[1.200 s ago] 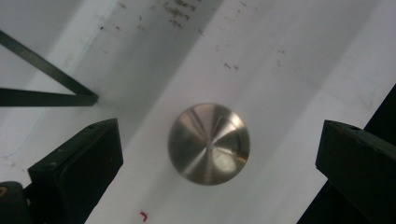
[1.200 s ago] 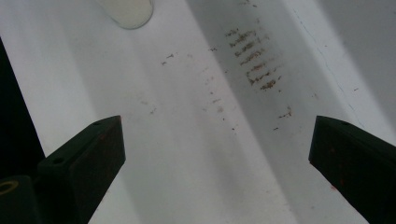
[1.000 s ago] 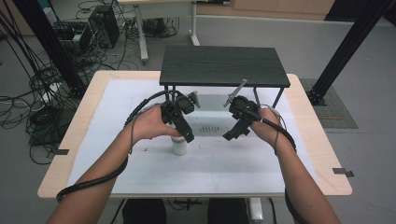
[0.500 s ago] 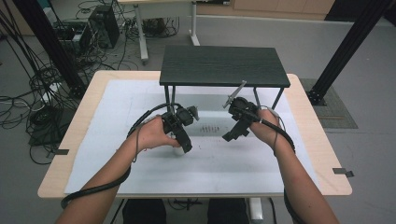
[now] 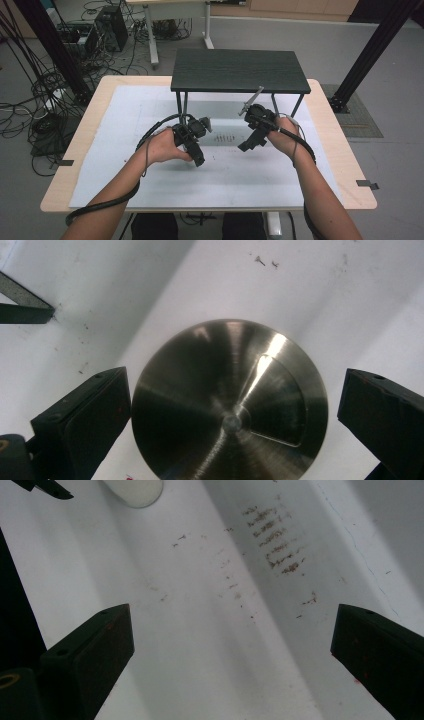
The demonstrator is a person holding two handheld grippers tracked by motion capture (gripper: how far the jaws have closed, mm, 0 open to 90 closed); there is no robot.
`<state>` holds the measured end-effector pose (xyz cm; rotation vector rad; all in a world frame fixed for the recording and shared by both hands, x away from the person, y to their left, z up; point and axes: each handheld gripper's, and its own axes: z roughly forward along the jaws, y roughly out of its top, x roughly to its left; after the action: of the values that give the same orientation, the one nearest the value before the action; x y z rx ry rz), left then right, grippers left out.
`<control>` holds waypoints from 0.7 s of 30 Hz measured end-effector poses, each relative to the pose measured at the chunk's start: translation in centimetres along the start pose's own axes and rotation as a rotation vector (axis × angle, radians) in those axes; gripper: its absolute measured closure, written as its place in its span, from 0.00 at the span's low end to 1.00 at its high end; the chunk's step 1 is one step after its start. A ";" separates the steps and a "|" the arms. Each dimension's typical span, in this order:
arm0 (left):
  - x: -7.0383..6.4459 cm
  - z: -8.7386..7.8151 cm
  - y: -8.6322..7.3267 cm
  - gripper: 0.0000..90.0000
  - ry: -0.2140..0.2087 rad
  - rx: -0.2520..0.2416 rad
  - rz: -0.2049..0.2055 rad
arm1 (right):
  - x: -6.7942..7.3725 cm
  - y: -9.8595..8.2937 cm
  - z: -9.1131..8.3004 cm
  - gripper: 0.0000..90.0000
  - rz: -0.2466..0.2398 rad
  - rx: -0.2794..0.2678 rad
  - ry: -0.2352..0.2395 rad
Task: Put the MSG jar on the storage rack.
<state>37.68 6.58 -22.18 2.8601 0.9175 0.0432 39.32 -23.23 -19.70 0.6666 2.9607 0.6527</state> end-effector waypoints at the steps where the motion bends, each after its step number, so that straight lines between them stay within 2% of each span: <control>1: 0.1 0.0 0.0 0.01 -0.002 -0.001 -0.002 | 0.0 0.0 0.0 0.04 -0.001 0.001 0.000; 21: 0.1 0.0 0.0 0.01 -0.001 0.000 -0.008 | 0.0 0.0 -0.1 0.04 -0.001 -0.005 -0.001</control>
<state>37.72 6.66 -22.23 2.8566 0.9283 0.0407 39.32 -23.27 -19.61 0.6649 2.9574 0.6595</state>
